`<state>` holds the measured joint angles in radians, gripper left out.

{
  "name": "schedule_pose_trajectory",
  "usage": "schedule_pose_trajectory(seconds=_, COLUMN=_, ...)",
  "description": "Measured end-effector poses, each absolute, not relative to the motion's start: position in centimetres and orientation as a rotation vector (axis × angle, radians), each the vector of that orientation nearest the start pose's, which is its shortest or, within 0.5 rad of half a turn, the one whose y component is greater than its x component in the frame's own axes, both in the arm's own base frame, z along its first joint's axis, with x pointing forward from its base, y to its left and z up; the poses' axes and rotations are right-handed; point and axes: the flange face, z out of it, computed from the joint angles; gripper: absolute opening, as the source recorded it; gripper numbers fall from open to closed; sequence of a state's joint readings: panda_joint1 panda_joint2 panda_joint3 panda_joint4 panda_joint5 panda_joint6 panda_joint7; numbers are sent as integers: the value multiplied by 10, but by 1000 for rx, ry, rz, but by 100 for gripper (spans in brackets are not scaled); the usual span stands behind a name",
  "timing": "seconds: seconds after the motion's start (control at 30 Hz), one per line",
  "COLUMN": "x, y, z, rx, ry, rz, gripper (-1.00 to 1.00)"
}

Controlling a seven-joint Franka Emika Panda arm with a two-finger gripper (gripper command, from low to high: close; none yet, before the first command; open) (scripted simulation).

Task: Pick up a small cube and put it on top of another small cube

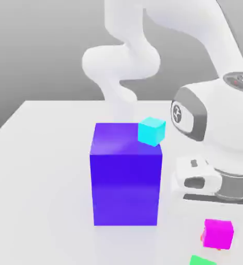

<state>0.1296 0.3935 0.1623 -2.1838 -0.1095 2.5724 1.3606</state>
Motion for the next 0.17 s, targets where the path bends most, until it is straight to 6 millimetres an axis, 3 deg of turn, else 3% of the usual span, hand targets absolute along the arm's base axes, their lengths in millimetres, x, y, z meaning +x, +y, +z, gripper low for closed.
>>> schedule_pose_trajectory(seconds=0.03, x=536, y=163, z=192, rx=-2761, ry=1494, rz=0, gripper=-100)
schedule_pose_trajectory(seconds=0.07, x=536, y=162, z=183, rx=-2760, ry=1496, rz=0, gripper=100)
schedule_pose_trajectory(seconds=0.17, x=536, y=162, z=183, rx=-2760, ry=1496, rz=0, gripper=100)
